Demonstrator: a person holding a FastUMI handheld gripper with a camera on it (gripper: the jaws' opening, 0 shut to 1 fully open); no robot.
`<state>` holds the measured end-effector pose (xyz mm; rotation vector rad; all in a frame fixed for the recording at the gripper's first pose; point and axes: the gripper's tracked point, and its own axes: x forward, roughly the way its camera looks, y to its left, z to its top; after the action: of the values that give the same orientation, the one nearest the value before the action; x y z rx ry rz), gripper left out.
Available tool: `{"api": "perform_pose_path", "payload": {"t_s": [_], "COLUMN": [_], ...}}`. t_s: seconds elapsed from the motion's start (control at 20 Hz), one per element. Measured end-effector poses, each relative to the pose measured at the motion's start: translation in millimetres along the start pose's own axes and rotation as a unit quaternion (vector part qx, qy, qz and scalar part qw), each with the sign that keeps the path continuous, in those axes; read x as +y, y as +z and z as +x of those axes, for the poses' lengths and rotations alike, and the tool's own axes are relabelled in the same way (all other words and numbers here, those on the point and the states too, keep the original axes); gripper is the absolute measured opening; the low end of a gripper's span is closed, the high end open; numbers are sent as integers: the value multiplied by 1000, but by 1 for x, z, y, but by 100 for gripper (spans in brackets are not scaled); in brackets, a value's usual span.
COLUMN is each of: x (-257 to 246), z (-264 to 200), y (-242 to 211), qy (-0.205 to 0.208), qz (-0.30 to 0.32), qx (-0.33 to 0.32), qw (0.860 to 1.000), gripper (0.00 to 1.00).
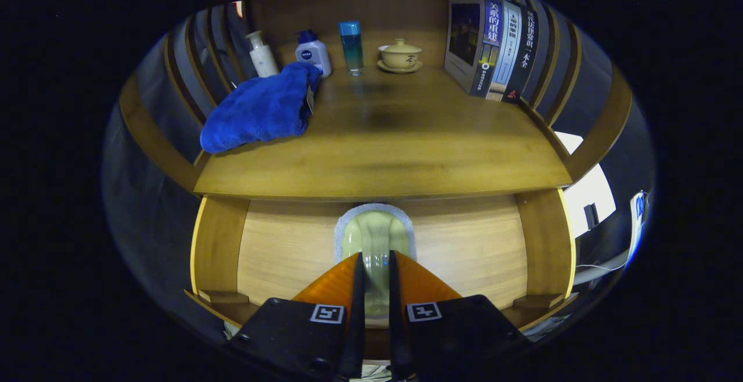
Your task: Pull open the drawer, take out the items inside it, and place them on the countertop above the cabinet.
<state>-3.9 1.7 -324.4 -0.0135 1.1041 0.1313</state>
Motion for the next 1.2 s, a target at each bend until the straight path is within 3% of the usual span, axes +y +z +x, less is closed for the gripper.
{"api": "perform_pose_path", "payload": {"t_s": [0.6, 1.2], "x": [-3, -19], "z": [-41, 6], "y": [53, 143], "qy": [-23, -52], "qz": [-29, -11], "qx": [-28, -55], "qw": [999, 997], "gripper": [26, 26]}}
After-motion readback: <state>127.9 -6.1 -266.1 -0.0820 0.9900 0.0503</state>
